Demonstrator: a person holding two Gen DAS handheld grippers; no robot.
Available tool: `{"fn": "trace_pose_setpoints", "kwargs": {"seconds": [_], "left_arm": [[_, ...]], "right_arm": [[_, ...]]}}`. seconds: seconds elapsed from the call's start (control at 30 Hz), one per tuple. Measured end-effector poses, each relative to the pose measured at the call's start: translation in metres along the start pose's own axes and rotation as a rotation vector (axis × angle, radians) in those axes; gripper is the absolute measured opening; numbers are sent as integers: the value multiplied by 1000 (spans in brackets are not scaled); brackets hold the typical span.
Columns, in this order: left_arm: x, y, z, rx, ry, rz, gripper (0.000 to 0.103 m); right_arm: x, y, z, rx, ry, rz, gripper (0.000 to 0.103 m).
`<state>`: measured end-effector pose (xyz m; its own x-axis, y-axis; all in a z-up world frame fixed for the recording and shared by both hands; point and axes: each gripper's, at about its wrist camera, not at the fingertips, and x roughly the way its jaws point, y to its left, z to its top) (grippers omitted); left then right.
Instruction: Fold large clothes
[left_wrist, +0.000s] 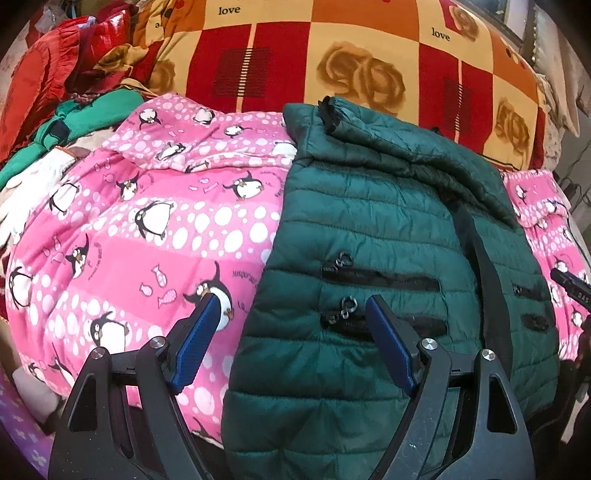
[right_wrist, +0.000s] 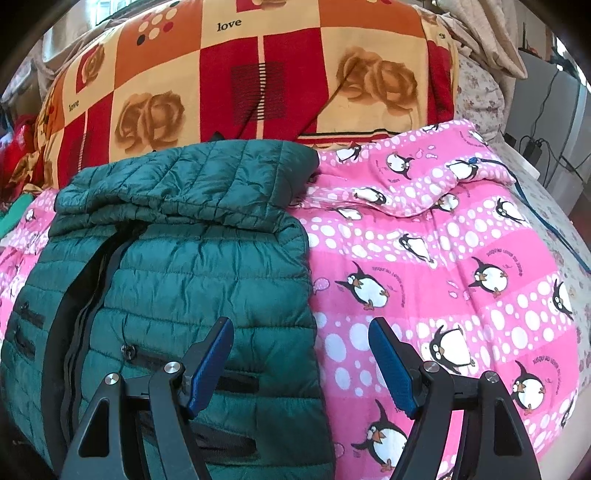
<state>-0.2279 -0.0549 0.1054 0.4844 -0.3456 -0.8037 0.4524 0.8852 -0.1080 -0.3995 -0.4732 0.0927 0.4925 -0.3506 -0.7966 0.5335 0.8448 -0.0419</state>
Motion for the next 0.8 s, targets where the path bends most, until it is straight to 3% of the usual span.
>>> {"fn": "trace_pose_setpoints", "kwargs": {"seconds": [0.37, 0.8], "left_arm": [[-4, 11, -19, -20, 58, -55, 81], [5, 29, -38, -92, 163, -179, 81]], "right_arm": [[-15, -3, -23, -51, 24, -3, 73], [-23, -22, -83, -23, 218, 263, 73]]}}
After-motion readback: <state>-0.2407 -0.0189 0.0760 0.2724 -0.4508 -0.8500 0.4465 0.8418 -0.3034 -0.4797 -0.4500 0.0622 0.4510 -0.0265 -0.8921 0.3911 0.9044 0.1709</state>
